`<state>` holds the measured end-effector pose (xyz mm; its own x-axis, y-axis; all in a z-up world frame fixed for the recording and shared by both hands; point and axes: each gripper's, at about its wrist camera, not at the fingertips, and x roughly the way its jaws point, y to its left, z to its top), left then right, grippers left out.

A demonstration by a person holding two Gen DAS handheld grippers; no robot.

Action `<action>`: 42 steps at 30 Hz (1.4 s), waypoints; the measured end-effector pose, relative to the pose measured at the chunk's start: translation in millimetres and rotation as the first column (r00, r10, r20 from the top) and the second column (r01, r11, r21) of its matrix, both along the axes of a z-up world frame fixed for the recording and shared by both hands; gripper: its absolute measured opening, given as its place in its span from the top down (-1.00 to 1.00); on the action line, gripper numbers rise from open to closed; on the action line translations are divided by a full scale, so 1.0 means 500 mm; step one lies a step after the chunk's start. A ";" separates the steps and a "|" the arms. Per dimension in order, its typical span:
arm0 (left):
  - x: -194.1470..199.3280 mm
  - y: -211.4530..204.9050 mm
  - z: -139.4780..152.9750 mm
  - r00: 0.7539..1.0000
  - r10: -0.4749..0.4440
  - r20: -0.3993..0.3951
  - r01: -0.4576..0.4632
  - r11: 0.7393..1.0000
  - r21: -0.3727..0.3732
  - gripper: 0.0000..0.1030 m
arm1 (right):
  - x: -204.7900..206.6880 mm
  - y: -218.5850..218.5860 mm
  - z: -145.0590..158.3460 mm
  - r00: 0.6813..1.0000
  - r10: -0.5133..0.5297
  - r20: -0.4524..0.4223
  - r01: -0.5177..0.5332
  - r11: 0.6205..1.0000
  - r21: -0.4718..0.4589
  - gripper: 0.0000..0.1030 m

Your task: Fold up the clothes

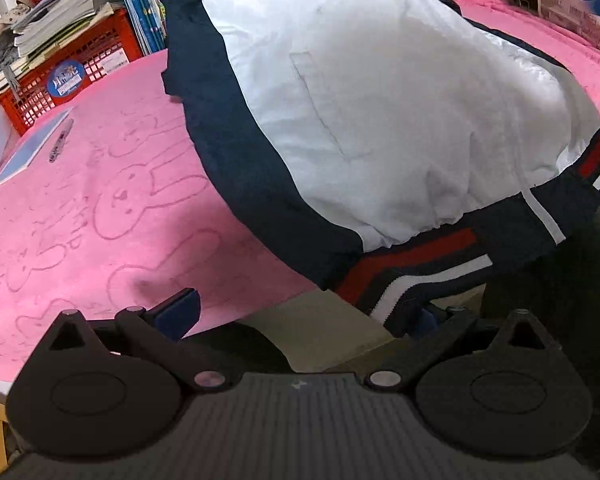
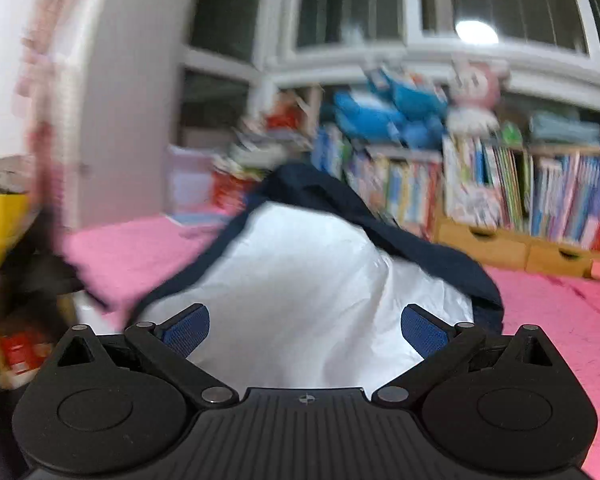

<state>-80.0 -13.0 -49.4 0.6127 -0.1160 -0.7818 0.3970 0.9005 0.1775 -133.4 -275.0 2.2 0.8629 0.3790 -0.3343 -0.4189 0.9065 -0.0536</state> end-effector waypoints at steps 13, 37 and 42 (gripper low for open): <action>-0.069 0.111 0.074 0.994 -0.107 0.015 0.108 0.989 -0.097 -1.00 | 0.269 0.204 -0.135 0.978 -0.039 -0.206 0.021 0.996 -0.090 -0.25; 0.240 -0.082 0.023 0.971 0.090 0.222 -0.052 0.984 -0.170 -1.00 | 0.172 0.056 -0.071 0.992 -0.001 -0.128 -0.019 0.987 -0.157 -0.94; 0.231 -0.044 0.006 0.968 0.103 0.227 -0.039 0.962 -0.271 -1.00 | 0.225 0.036 -0.025 0.991 -0.134 -0.001 0.132 0.982 -0.136 -0.94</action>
<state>35.6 -34.8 -46.3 0.7906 -0.2464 -0.5605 0.3054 0.9522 0.0121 -20.7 -256.9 -10.2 0.8987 0.2118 -0.3840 -0.2964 0.9387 -0.1760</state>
